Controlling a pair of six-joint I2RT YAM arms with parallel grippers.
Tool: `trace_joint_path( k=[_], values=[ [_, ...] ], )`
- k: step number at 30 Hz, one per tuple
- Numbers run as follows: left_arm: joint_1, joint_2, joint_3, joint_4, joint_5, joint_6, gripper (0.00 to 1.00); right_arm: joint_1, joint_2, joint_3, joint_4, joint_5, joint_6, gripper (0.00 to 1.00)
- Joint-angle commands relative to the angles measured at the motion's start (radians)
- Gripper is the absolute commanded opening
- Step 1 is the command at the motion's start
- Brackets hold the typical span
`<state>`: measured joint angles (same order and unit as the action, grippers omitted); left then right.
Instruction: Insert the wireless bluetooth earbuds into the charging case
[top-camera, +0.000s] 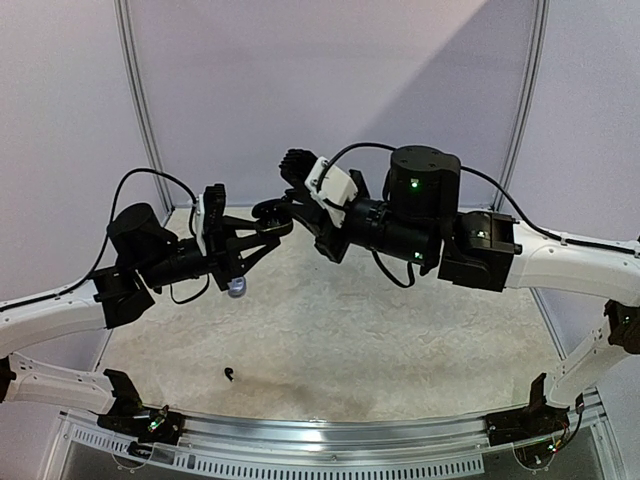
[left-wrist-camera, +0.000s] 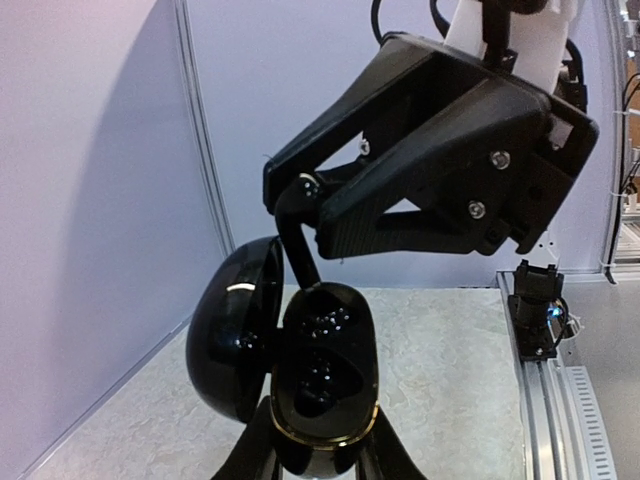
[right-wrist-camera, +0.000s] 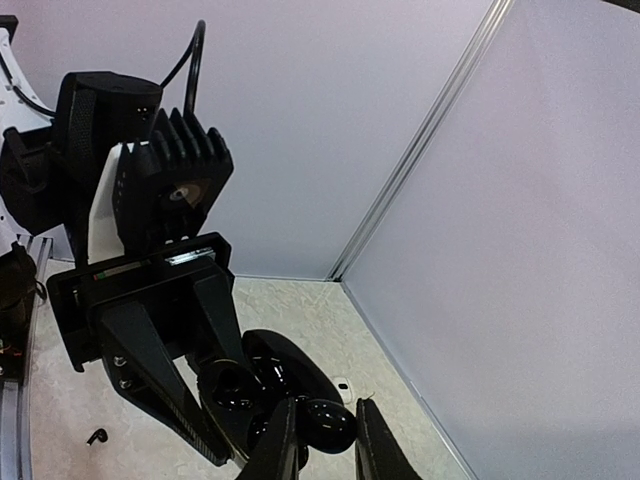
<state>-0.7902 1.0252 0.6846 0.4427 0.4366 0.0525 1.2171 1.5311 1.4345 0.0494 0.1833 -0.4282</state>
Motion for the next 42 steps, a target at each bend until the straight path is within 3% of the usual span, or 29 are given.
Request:
trace_joint_path(
  k=[1,22,33,42],
  values=[
    [-0.018,-0.016,-0.019,0.020,-0.012,0.004,0.00,0.011,0.033,0.042,-0.041,0.049,-0.002,0.00],
    [-0.018,-0.015,-0.028,0.068,-0.068,-0.022,0.00,0.022,0.077,0.086,-0.132,0.111,-0.066,0.00],
    [-0.018,-0.006,-0.020,0.067,-0.071,-0.049,0.00,0.021,0.088,0.085,-0.088,0.144,-0.061,0.00],
    [-0.017,-0.002,-0.014,0.041,-0.095,-0.180,0.00,0.022,0.108,0.149,-0.114,0.185,-0.028,0.00]
  ],
)
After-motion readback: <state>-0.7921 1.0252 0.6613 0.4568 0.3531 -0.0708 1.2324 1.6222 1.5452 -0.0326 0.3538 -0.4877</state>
